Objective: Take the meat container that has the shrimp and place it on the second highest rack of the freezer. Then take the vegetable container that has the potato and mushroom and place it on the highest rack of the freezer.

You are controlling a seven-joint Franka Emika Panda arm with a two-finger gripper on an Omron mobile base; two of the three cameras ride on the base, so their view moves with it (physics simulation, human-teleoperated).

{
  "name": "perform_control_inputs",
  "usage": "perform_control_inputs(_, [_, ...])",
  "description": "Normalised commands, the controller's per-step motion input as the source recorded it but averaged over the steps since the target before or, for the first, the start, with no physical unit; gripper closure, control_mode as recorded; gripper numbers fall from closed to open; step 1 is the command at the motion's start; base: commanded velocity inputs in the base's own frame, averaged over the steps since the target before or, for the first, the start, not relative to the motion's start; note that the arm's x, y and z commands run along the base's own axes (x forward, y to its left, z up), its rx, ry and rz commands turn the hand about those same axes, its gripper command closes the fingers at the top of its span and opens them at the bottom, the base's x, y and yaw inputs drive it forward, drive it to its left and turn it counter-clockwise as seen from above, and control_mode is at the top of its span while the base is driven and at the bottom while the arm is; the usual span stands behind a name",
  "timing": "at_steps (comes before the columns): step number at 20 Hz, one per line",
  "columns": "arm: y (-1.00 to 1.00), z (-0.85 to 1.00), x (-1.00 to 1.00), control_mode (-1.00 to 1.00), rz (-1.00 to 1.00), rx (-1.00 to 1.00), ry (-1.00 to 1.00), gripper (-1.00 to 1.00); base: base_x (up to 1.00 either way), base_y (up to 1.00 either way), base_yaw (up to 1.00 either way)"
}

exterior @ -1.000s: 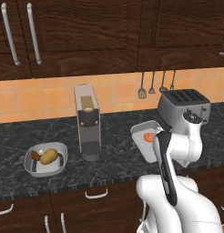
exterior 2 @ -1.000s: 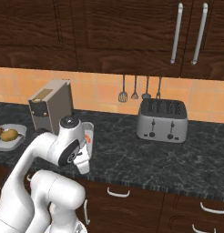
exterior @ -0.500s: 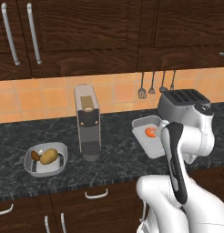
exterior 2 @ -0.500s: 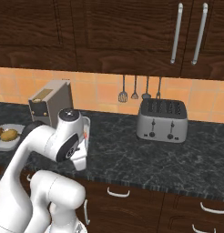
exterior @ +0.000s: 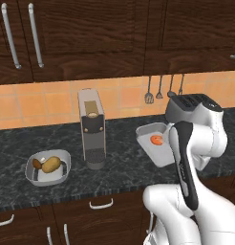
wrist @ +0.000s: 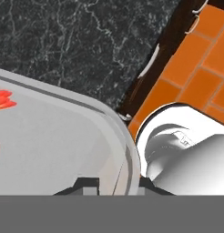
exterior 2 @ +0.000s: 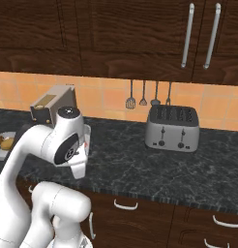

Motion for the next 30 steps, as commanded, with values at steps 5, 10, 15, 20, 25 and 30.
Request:
perform_control_inputs(5, [0.0, -0.01, -0.8, -1.0, -0.06, 0.0, -0.01, 1.0, 0.0, 0.0, 0.0])
perform_control_inputs(10, [0.03, 0.0, -0.32, -1.0, -0.08, 0.0, -0.01, 1.0, 0.0, 0.0, 0.0])
perform_control_inputs(15, [0.07, 0.0, -0.09, -1.0, -0.05, 0.0, -0.01, 1.0, 0.0, 0.0, 0.0])
perform_control_inputs(20, [0.0, 0.0, -0.03, -1.0, 0.0, 0.0, 0.0, 1.0, 0.0, 0.0, 0.0])
perform_control_inputs(25, [0.0, 0.0, 0.0, 1.0, 0.0, 0.0, 0.0, 1.0, -0.66, 0.0, 0.0])
perform_control_inputs(30, [0.0, 0.0, 0.0, 1.0, 0.0, 0.0, 0.0, 1.0, -0.46, 0.0, 0.0])
